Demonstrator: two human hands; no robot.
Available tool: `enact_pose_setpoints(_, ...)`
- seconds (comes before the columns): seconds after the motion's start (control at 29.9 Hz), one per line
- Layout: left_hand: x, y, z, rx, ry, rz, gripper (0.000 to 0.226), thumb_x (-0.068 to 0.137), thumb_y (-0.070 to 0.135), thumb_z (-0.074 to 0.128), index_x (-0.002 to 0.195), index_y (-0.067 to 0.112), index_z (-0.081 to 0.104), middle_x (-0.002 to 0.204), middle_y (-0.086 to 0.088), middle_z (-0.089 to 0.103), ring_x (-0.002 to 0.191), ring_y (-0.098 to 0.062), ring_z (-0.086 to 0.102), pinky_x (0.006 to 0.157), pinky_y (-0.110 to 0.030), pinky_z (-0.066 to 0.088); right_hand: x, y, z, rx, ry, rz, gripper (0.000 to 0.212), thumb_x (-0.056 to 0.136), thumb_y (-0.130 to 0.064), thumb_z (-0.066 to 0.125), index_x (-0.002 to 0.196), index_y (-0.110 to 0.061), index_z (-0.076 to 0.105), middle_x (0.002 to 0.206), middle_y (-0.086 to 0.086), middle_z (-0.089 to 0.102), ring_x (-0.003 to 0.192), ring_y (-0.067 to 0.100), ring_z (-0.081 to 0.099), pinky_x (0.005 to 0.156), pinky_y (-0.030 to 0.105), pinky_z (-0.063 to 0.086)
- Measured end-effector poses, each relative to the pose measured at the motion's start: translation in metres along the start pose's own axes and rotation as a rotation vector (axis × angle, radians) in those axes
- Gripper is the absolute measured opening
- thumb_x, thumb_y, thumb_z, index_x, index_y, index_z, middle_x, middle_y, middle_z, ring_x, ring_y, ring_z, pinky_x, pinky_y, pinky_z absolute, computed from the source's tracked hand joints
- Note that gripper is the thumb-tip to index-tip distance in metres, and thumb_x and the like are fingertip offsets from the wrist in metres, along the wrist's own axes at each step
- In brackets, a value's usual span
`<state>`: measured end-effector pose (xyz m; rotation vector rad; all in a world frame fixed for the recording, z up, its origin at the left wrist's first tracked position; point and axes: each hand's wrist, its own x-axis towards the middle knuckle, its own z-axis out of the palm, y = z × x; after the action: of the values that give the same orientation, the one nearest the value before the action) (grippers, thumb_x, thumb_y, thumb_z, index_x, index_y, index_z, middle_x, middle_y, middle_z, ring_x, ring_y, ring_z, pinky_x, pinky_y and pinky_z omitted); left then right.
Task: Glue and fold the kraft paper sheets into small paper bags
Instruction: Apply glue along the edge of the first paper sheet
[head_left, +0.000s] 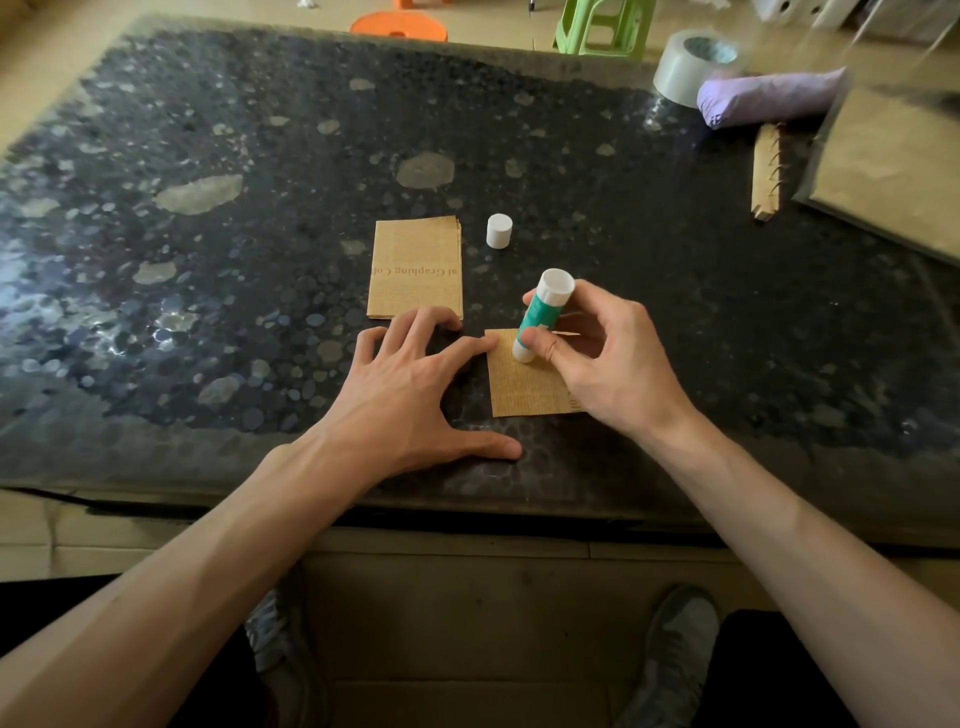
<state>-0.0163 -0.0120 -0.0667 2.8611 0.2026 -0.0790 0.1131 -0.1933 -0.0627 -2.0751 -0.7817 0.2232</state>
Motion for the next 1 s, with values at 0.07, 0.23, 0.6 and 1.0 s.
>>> enact_pose_setpoints(0.07,0.0,0.0,0.0,0.0,0.001,-0.001,0.116,0.053,0.106,0.03,0.153,0.048,0.029,0.15,0.01,0.023,0.144,-0.015,0.018,0.119,-0.042,0.015,0.002,0.001,-0.001,0.02,-0.001,0.013,0.031,0.093,-0.038,0.077,0.12,-0.025,0.069,0.112,-0.021,0.07,0.108,-0.002,0.066,0.092,0.02,0.054)
enact_pose_setpoints(0.23,0.0,0.0,-0.001,0.002,-0.004,-0.002,0.116,0.053,0.106,0.028,0.153,0.048,0.027,0.152,0.009,0.021,0.145,-0.015,0.015,0.119,-0.042,0.015,0.004,-0.002,-0.002,0.016,-0.014,0.002,0.034,0.089,-0.043,0.08,0.117,-0.026,0.07,0.109,-0.018,0.071,0.106,-0.002,0.067,0.089,0.021,0.056)
enact_pose_setpoints(0.6,0.001,-0.001,0.0,0.01,-0.015,-0.002,0.117,0.053,0.107,0.027,0.154,0.049,0.026,0.151,0.01,0.02,0.145,-0.015,0.014,0.12,-0.043,0.014,0.001,-0.005,-0.009,-0.109,-0.068,-0.068,0.033,0.092,-0.035,0.079,0.121,-0.027,0.067,0.111,-0.017,0.071,0.105,0.0,0.067,0.093,0.024,0.056)
enact_pose_setpoints(1.0,0.001,0.0,-0.001,0.001,-0.029,-0.007,0.118,0.051,0.107,0.025,0.154,0.049,0.024,0.153,0.009,0.019,0.146,-0.016,0.014,0.121,-0.043,0.013,0.0,-0.003,-0.013,-0.147,-0.118,-0.082,0.031,0.09,-0.041,0.079,0.117,-0.033,0.066,0.111,-0.023,0.067,0.105,-0.004,0.063,0.085,0.011,0.047)
